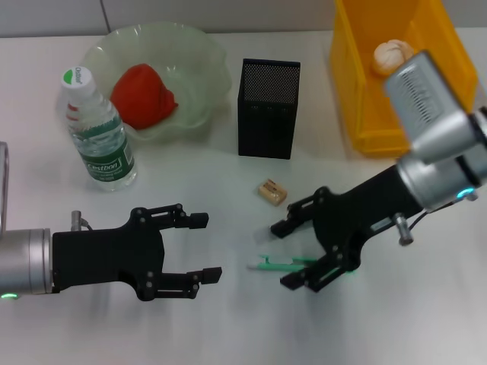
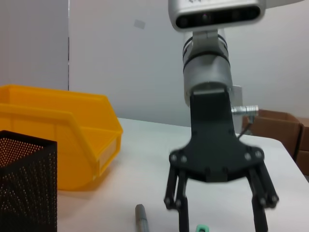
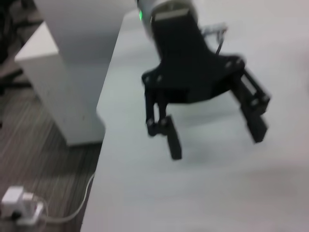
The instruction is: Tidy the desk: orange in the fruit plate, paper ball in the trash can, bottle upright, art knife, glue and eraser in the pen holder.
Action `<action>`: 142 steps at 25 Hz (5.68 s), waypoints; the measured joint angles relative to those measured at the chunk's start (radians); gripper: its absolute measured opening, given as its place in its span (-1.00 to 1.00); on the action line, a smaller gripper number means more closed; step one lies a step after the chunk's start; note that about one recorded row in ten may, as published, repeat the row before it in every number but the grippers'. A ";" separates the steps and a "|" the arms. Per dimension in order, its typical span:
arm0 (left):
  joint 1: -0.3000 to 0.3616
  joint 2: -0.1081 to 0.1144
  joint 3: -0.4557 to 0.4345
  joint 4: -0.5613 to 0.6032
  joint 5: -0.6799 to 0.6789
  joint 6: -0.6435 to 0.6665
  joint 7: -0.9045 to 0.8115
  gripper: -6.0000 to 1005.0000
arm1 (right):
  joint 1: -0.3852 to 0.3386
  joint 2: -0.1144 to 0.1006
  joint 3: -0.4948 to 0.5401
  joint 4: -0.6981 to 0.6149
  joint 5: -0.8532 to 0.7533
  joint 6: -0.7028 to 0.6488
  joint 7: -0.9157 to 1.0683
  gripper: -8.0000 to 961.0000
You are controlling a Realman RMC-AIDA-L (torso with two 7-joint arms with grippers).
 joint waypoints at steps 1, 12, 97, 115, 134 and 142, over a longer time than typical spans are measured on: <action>0.001 -0.001 0.000 0.000 0.000 0.000 0.003 0.60 | 0.000 0.001 -0.020 0.000 0.000 0.018 0.000 0.59; 0.003 -0.007 -0.005 -0.003 0.000 -0.004 0.028 0.60 | 0.023 0.006 -0.093 0.006 0.001 0.082 0.005 0.58; 0.004 -0.010 -0.009 -0.025 0.000 -0.053 0.042 0.60 | 0.026 0.013 -0.262 0.088 0.118 0.270 -0.060 -0.39; 0.002 0.004 -0.002 -0.018 0.014 -0.052 0.026 0.59 | 0.026 0.013 -0.261 0.088 0.126 0.271 -0.058 -0.44; -0.003 0.025 -0.002 -0.011 0.043 -0.045 0.010 0.59 | 0.026 0.013 -0.261 0.087 0.127 0.271 -0.059 -0.44; -0.004 0.025 -0.002 -0.006 0.050 -0.045 0.005 0.59 | 0.026 0.012 -0.261 0.084 0.128 0.271 -0.059 -0.45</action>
